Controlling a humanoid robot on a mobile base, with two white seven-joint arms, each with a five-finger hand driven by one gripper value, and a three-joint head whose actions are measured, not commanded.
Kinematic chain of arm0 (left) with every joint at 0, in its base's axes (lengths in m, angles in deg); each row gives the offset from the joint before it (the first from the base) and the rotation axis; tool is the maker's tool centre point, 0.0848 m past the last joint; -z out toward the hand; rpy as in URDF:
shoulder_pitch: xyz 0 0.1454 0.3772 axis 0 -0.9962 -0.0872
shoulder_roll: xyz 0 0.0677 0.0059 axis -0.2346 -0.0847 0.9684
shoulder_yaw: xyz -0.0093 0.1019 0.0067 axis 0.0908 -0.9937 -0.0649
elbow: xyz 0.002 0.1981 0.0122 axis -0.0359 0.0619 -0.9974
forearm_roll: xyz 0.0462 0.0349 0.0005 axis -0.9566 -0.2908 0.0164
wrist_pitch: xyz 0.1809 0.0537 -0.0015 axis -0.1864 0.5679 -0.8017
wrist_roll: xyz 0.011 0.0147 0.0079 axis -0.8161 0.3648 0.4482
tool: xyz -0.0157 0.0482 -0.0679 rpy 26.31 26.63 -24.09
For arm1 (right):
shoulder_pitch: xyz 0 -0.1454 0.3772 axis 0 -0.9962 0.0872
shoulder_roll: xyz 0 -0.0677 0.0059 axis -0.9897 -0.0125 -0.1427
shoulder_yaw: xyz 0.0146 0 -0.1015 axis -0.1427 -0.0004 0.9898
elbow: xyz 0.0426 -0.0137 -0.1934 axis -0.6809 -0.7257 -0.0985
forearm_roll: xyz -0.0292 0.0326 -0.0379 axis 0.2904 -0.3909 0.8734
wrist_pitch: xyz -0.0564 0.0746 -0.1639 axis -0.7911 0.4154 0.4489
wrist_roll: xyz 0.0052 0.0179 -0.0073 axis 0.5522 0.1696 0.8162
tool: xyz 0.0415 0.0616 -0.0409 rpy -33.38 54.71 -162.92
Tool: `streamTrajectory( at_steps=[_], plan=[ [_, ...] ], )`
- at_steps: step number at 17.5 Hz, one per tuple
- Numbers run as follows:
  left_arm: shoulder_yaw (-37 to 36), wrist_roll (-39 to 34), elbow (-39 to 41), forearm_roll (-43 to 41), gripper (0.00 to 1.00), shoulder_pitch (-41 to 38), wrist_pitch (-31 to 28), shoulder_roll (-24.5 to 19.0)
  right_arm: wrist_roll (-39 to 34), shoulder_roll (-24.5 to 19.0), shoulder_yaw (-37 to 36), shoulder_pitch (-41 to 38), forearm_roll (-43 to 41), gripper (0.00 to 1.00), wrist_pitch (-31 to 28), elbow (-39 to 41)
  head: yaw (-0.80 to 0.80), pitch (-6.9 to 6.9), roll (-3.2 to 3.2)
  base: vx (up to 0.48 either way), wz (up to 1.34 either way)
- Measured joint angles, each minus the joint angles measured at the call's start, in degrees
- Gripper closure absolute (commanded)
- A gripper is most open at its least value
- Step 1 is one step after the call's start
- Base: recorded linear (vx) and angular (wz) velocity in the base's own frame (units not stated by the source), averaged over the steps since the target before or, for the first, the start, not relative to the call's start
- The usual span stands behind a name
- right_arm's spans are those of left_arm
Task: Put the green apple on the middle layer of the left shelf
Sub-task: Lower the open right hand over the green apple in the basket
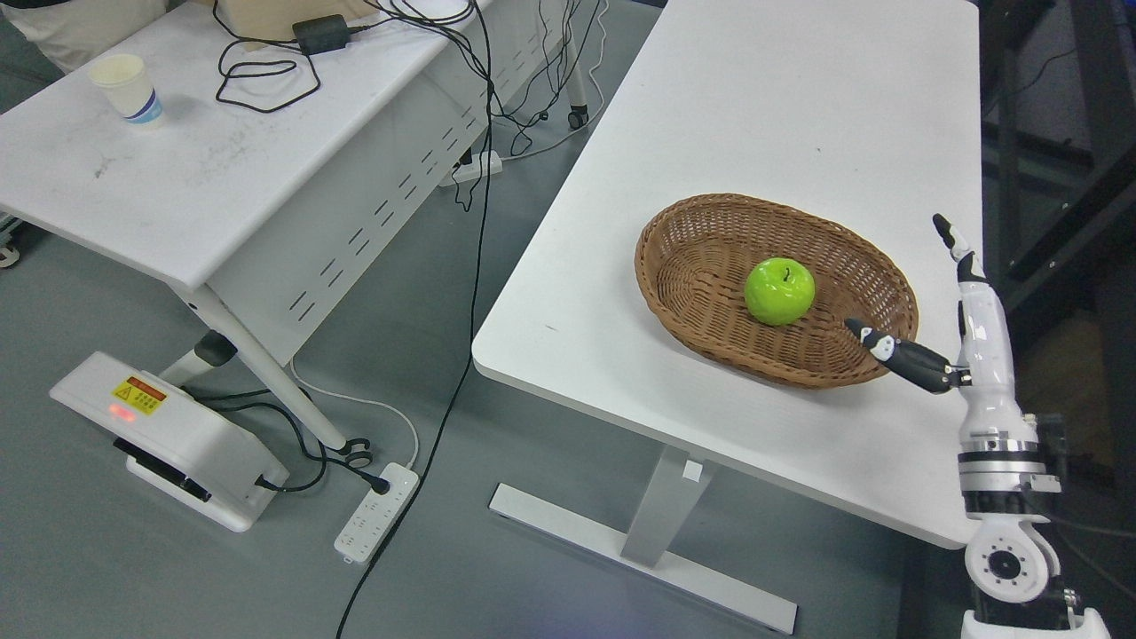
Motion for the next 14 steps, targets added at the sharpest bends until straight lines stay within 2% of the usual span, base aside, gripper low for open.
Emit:
streamTrajectory(
  at_steps=[7, 14],
  plan=[
    [0.00, 0.00, 0.00, -0.01, 0.00, 0.00, 0.00, 0.00, -3.76, -2.02, 5.00, 1.35, 7.72, 0.00, -5.36, -1.19, 0.00, 0.00, 0.00, 0.057, 0.09],
    [0.00, 0.00, 0.00, -0.01, 0.00, 0.00, 0.00, 0.00, -4.01, -3.12, 9.59, 6.35, 14.75, 0.00, -7.00, -5.93, 0.00, 0.00, 0.00, 0.009, 0.01]
  ],
)
